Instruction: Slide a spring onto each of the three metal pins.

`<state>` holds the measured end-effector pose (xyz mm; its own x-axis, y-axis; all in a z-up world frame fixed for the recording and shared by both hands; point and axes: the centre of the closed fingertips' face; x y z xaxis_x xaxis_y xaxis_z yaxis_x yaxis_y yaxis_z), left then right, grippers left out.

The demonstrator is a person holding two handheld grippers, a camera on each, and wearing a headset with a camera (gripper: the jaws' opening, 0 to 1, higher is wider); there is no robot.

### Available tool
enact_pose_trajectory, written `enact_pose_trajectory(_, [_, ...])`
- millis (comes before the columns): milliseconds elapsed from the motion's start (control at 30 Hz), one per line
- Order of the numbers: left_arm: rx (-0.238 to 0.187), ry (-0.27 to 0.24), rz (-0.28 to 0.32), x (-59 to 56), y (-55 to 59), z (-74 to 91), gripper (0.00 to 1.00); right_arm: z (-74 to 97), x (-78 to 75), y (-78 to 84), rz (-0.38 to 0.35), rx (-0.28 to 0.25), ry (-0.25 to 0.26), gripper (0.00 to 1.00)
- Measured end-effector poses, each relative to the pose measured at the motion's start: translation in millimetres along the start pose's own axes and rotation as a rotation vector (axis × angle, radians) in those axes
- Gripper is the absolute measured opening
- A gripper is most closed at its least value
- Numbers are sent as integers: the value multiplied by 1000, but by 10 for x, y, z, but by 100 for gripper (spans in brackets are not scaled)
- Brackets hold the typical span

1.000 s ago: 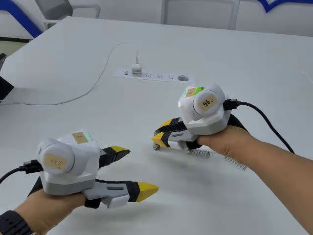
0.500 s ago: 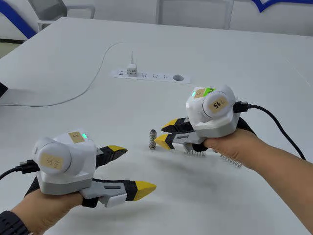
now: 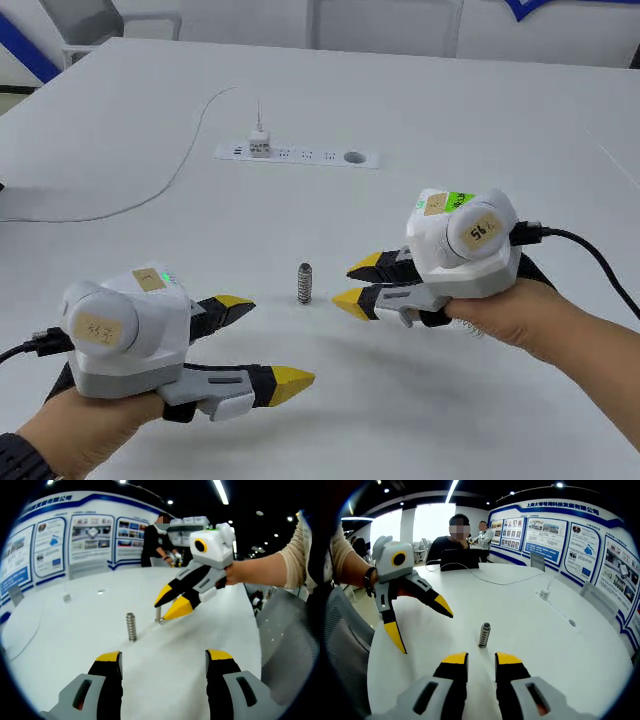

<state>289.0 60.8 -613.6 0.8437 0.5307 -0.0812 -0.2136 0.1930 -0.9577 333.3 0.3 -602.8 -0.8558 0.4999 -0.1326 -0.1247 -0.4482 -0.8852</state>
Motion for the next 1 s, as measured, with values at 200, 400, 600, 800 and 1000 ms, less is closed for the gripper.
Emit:
enact_pose_trajectory(200, [0,9,-4,-32,-6,-39,68,149,-21,78,5,12,12,22])
enact_pose_trajectory(400, [0,15,-5,-56,-8,-48,68,284,-71,202,6,35,27,22])
enact_pose_trajectory(600, [-1,13,-5,-58,-21,-44,68,372,-200,315,-12,52,59,22])
enact_pose_trajectory(800, [-3,12,-4,-56,-26,-50,68,409,-273,417,-25,71,75,22])
enact_pose_trajectory(1000, [-1,13,-3,-62,-14,-56,67,421,-298,465,-17,99,75,22])
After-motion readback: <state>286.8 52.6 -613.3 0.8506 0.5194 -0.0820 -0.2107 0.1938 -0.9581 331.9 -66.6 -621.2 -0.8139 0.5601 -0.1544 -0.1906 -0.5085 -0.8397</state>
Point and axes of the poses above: the centre of the closed fingertips' face, and the gripper's own axes: z roughly backward along the fingers, x roughly to its left, y roughly out of its underside, and after that the axes turned 8 degrees about -x, right-handed
